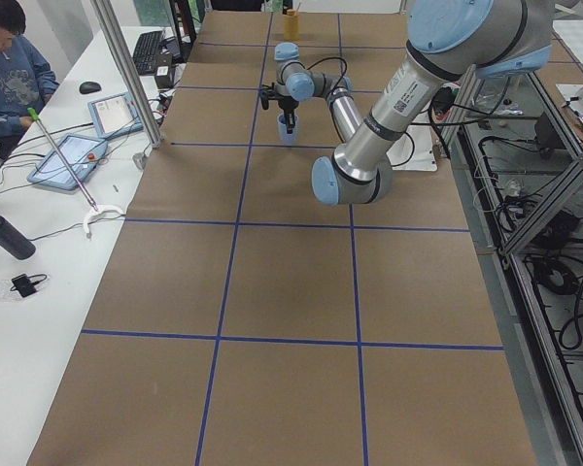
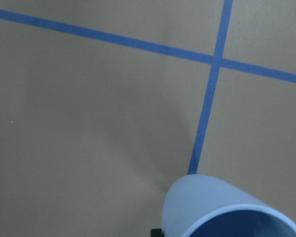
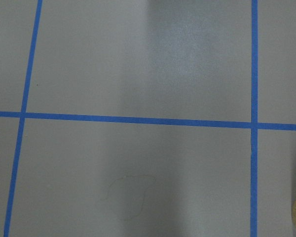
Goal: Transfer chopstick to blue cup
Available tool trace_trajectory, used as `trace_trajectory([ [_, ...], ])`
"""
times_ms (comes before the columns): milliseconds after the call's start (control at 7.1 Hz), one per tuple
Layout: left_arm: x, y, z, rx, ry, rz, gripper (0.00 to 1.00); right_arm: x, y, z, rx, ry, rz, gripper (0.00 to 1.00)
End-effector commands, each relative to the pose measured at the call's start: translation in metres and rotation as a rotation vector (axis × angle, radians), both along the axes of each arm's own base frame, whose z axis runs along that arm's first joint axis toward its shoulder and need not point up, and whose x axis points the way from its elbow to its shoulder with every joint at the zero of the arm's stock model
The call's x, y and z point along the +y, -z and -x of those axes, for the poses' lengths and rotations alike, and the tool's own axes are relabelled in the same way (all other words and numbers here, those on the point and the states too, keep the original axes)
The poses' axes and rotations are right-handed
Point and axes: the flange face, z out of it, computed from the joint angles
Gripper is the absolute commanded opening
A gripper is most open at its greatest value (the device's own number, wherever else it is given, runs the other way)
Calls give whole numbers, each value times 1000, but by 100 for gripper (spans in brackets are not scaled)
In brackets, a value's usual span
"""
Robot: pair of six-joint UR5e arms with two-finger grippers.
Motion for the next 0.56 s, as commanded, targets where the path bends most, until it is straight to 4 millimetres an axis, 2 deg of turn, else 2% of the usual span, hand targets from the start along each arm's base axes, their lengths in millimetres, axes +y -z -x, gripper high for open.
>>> trace_trajectory([
  [0, 7, -5, -6, 6, -10, -5, 0, 0, 0, 0, 2, -3, 2, 100],
  [282, 10, -11, -9, 23, -15, -15, 0, -2, -3, -2, 34, -12, -6, 100],
  [423, 10, -13, -9, 23, -17, -16, 6, -2, -3, -2, 32, -10, -7, 100],
])
